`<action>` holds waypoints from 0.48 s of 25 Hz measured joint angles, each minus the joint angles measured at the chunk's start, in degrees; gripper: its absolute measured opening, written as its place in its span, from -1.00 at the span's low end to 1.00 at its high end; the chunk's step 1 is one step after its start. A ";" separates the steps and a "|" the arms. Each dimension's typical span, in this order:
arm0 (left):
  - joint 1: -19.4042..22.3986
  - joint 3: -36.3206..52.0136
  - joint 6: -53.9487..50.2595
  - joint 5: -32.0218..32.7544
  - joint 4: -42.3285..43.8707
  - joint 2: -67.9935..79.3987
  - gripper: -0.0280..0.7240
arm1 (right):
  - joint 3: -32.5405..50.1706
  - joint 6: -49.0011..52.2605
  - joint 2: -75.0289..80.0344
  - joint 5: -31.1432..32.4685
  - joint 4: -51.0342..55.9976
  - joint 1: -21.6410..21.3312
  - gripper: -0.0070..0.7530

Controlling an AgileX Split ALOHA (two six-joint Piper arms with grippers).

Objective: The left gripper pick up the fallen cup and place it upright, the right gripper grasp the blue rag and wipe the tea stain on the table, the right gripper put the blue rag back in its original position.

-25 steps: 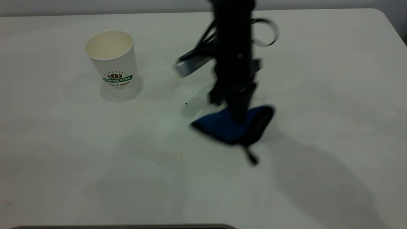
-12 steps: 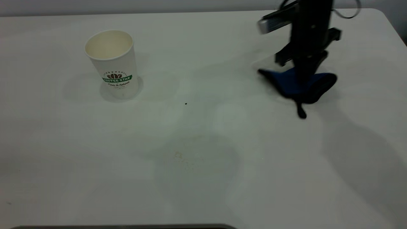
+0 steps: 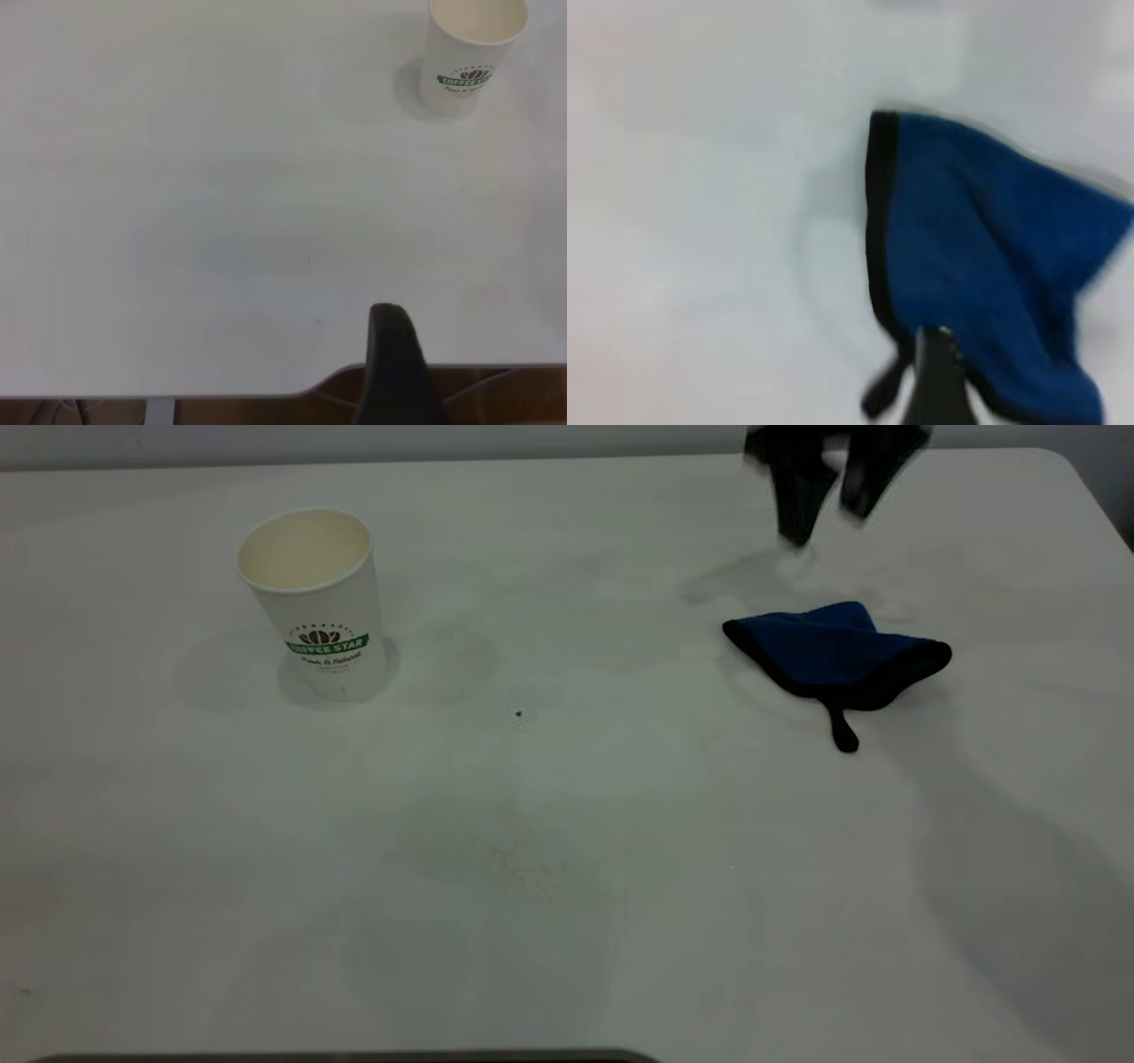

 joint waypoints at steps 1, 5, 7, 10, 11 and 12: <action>0.00 0.00 0.00 0.00 0.00 0.00 0.44 | 0.33 0.61 -2.83 2.32 -0.40 0.00 0.65; 0.00 0.00 0.00 0.00 0.00 0.00 0.44 | 7.42 2.84 -16.45 7.43 -0.40 -0.05 0.61; 0.00 0.00 0.00 0.00 0.00 0.00 0.44 | 14.50 3.65 -23.32 8.13 -0.40 -0.05 0.54; 0.00 0.00 0.00 0.00 0.00 0.00 0.44 | 26.62 5.34 -34.00 8.54 -0.40 -0.21 0.49; 0.00 0.00 0.00 0.00 0.00 0.00 0.44 | 30.31 6.18 -36.81 8.61 -0.40 -0.27 0.48; 0.00 0.00 0.00 0.00 0.00 0.00 0.44 | 34.67 7.06 -40.03 8.66 -0.87 -0.35 0.48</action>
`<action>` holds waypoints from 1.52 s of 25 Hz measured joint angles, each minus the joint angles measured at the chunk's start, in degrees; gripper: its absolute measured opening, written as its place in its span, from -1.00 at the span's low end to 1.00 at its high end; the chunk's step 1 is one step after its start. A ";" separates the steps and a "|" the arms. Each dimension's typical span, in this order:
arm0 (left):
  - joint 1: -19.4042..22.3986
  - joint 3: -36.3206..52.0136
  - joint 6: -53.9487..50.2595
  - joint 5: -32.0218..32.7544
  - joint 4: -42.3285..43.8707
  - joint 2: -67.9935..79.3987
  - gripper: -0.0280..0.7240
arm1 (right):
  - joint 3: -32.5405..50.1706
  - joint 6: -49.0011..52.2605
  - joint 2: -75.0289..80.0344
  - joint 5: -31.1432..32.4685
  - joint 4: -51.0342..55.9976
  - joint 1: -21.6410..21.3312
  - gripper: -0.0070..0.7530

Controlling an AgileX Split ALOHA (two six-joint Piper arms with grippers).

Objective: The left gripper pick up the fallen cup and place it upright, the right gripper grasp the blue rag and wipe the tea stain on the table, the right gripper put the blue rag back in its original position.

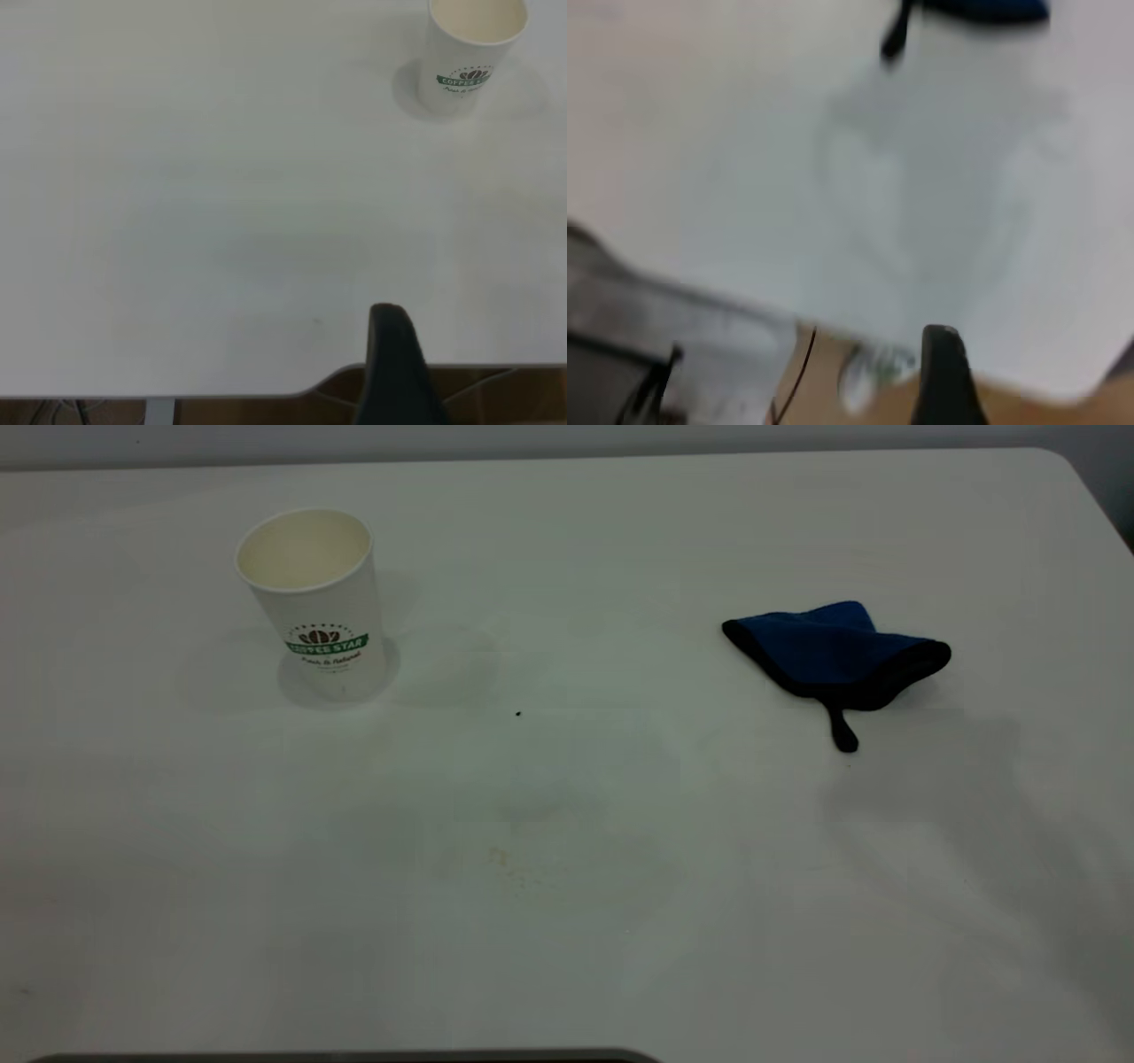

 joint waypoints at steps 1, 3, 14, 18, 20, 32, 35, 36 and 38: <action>0.00 0.00 0.00 0.00 0.00 0.00 0.44 | 4.24 0.96 -3.06 0.06 -0.21 -0.06 0.48; 0.00 0.00 0.00 0.00 0.00 0.00 0.44 | 11.48 2.49 -8.32 0.07 -0.44 -0.17 0.48; 0.00 0.00 0.12 0.00 0.00 0.00 0.44 | 39.08 3.49 -42.30 -3.49 0.81 -4.90 0.48; 0.00 0.00 0.12 0.00 0.00 0.00 0.44 | 44.10 2.66 -55.57 -3.68 1.95 -8.78 0.48; 0.00 0.00 0.12 0.00 0.00 0.00 0.44 | 45.92 2.66 -60.52 -3.09 1.80 -10.10 0.48; 0.00 0.00 0.12 0.00 0.00 0.00 0.44 | 48.80 2.66 -84.81 -3.84 0.47 -12.47 0.48; 0.00 0.00 0.12 0.00 0.00 0.00 0.44 | 48.80 2.66 -88.37 -3.79 0.47 -12.47 0.48; 0.00 0.00 0.12 0.00 0.00 0.00 0.44 | 48.80 2.66 -89.64 -3.74 0.47 -12.47 0.48; 0.00 0.00 0.12 0.00 0.00 0.00 0.44 | 48.80 2.66 -91.89 -3.69 0.47 -12.47 0.48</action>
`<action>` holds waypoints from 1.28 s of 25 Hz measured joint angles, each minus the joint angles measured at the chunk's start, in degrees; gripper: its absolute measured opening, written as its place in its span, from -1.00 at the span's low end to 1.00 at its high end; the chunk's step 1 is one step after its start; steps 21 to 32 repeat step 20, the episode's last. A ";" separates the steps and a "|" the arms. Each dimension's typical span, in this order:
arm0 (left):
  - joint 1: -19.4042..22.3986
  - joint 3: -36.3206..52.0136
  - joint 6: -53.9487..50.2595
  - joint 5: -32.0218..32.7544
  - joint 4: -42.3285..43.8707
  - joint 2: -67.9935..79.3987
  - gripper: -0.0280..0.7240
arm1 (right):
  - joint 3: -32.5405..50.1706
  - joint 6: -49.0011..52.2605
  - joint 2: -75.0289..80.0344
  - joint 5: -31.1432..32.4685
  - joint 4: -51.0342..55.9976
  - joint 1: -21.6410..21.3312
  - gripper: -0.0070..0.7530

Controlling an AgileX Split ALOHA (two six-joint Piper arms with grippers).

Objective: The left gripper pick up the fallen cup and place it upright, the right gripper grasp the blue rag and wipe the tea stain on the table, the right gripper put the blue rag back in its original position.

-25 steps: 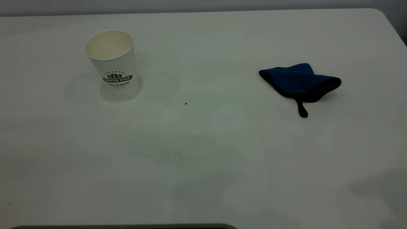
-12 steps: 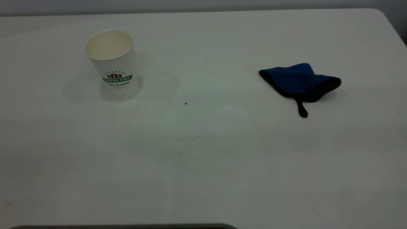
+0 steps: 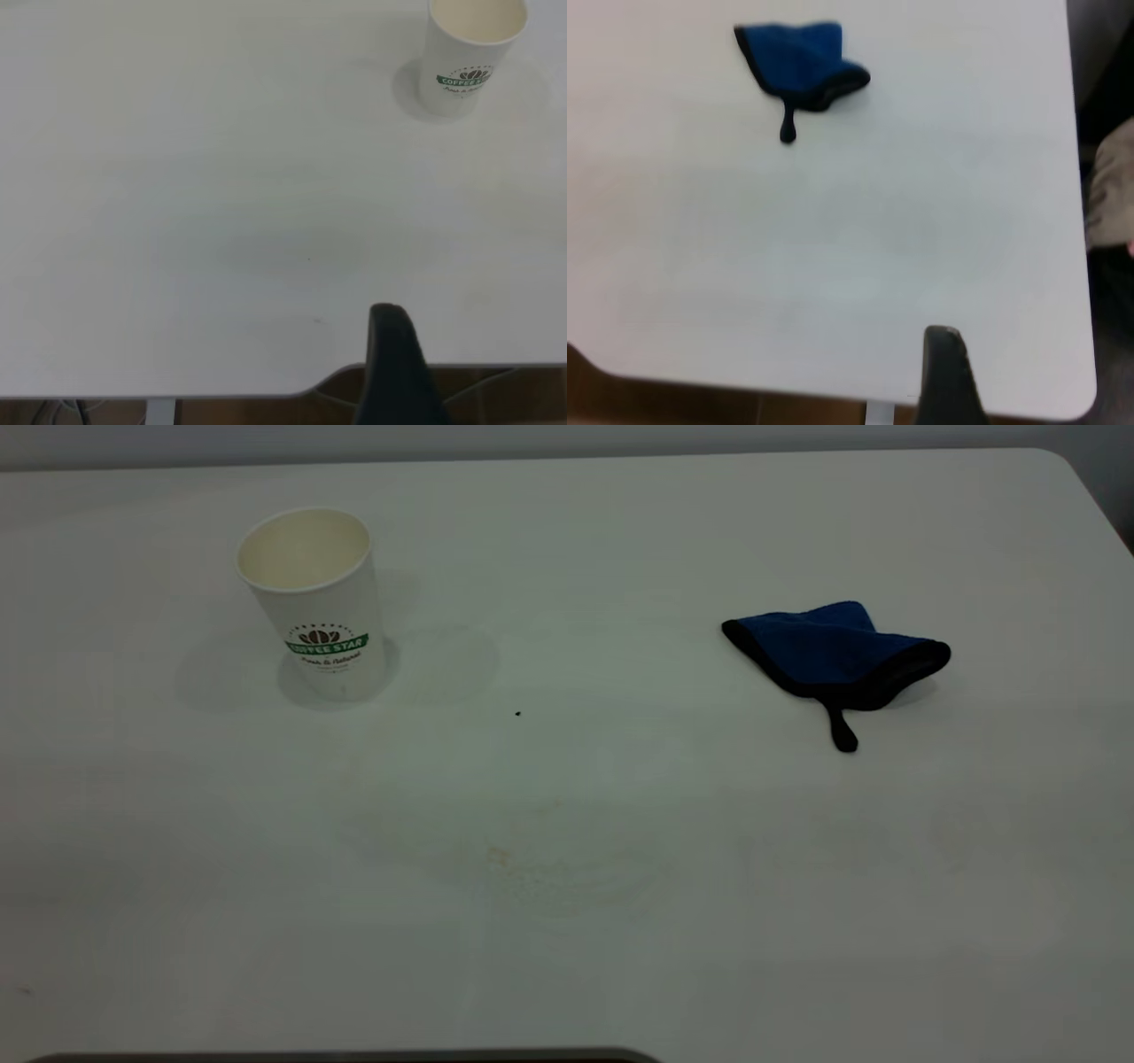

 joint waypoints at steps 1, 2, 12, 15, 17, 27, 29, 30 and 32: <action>0.00 0.00 0.00 0.00 0.00 0.00 0.44 | 0.00 0.00 -1.26 0.00 0.00 0.00 0.48; 0.00 0.00 0.00 0.00 0.00 0.00 0.44 | 0.00 0.00 -2.54 0.14 0.00 0.00 0.48; 0.00 0.00 -0.11 0.00 0.00 0.00 0.44 | 0.00 0.06 -4.33 0.37 0.48 -0.65 0.48; 0.00 0.00 -0.11 0.00 0.00 0.00 0.44 | 0.00 0.06 -4.33 0.37 0.48 -0.74 0.48; 0.00 0.00 -0.11 0.00 0.00 0.00 0.44 | 0.00 0.06 -4.33 0.41 0.48 -0.74 0.48; 0.00 0.00 -0.11 0.00 0.00 0.00 0.44 | 0.00 0.06 -4.33 0.41 0.48 -0.74 0.48; 0.00 0.00 -0.11 0.00 0.00 0.00 0.44 | 0.00 0.06 -4.33 0.41 0.48 -0.74 0.48; 0.00 0.00 -0.11 0.00 0.00 0.00 0.44 | 0.00 0.06 -4.33 0.41 0.48 -0.74 0.48; 0.00 0.00 -0.11 0.00 0.00 0.00 0.44 | 0.00 0.06 -4.33 0.41 0.48 -0.74 0.48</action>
